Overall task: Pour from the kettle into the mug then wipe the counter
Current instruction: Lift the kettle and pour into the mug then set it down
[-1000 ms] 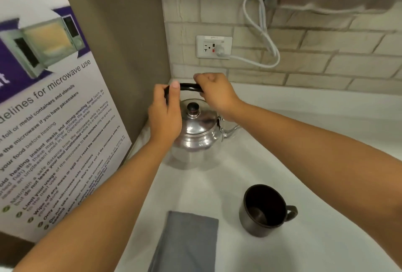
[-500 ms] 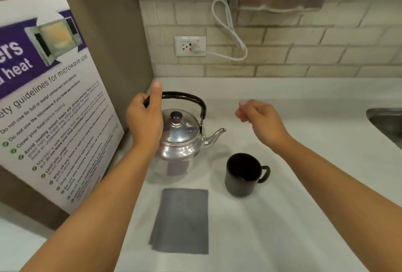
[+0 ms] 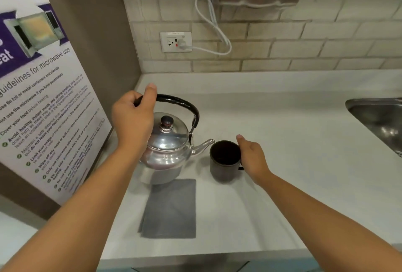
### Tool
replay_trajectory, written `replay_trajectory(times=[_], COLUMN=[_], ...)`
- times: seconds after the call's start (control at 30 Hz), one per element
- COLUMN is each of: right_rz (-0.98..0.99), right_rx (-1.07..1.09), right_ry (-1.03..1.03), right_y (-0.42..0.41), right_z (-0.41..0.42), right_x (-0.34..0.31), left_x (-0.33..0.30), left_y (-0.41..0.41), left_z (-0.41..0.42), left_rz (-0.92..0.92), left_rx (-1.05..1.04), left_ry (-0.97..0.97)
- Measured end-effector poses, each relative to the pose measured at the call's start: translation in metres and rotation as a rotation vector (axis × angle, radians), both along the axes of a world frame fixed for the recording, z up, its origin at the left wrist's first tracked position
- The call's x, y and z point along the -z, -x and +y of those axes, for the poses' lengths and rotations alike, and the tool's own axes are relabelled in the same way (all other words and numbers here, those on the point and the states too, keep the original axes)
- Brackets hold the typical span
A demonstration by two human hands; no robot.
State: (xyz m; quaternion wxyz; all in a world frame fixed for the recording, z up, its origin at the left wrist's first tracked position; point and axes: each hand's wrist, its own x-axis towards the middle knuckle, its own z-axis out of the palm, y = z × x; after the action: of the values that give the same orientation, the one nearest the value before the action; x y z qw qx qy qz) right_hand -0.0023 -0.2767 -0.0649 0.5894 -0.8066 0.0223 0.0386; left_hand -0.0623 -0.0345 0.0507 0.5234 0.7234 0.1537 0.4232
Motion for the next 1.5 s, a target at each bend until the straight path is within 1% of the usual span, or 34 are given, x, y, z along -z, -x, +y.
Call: replay_trajectory(times=[0.2,0.53,0.67,0.8,1.23,1.5], right_rz=[-0.033,-0.053,-0.055,-0.060,-0.068,-0.083], right_rx=[-0.033,-0.053,-0.058,-0.058,-0.051,-0.057], right_ry=[-0.004,-0.019,-0.023,-0.016,0.003,-0.009], right_y=[-0.007,-0.011,-0.011,-0.010,-0.007,-0.007], right_z=[-0.002,-0.003,-0.003,-0.003,-0.002,-0.002], right_x=[-0.001,0.003,0.003,0.003,0.001,0.000], left_x=[-0.017,-0.024,-0.033,-0.044,-0.069,-0.076], left_y=[-0.005,-0.016,-0.018,-0.019,-0.028,-0.036], left_z=[-0.012,-0.027,-0.033,-0.038,-0.052,-0.061], left_rz=[-0.022,0.066,0.122,0.140,0.222,0.229], left_rx=[0.063,0.080,0.082,0.104,0.118,0.117], left_ry=[-0.127,-0.260,-0.312,-0.364,-0.641,-0.772])
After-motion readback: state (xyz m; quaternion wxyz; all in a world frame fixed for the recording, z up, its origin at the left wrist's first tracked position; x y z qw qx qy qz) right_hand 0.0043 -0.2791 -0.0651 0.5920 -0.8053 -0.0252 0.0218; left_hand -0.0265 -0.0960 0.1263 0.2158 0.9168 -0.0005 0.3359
